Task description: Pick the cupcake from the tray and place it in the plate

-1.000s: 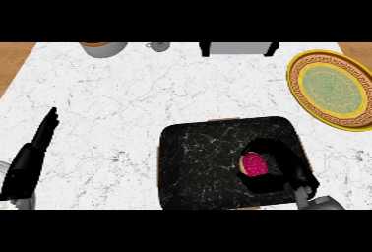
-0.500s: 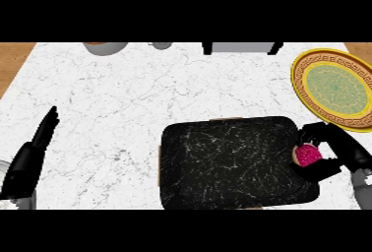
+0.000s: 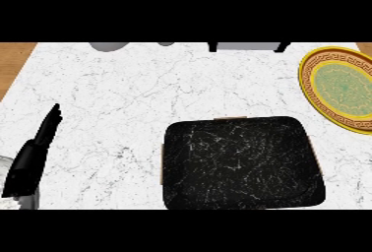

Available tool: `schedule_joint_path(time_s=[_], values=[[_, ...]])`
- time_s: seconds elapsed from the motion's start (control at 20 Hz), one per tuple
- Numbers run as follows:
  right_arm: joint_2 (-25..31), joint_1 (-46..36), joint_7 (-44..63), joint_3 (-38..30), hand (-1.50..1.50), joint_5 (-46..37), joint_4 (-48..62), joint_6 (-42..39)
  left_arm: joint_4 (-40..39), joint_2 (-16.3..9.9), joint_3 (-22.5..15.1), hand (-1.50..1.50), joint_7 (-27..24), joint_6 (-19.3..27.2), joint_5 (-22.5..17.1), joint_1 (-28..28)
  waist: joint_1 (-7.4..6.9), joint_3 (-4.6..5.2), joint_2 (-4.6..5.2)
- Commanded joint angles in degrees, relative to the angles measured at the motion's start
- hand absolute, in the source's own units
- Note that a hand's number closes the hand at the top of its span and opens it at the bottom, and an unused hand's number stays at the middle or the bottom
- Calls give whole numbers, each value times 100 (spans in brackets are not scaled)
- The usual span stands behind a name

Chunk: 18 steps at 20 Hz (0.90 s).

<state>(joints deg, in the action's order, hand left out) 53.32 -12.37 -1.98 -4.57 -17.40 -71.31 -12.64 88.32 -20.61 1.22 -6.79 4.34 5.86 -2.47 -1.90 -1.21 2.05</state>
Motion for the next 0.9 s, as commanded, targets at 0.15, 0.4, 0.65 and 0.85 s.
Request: schedule_joint_path(time_s=[0.15, 0.4, 0.65, 0.85], values=[[730, -443, -1908, -1029, 150, 221, 1017, 437, -46, 42, -42, 0, 32, 14, 35, -116, -84, 0, -28], [821, -648, -3544, -1399, 150, 750, 1603, 41, -109, 16, -34, 0, 51, 13, 69, -32, -107, 11, -24], [1184, -857, -4873, -1546, 150, 949, 2439, -701, -162, 0, -64, 0, 81, -9, 117, 117, -182, 44, -2], [1380, -1181, -5510, -1343, 150, 789, 3011, -1059, -164, -16, -115, 0, 43, -122, 99, 93, -356, 69, -22]])
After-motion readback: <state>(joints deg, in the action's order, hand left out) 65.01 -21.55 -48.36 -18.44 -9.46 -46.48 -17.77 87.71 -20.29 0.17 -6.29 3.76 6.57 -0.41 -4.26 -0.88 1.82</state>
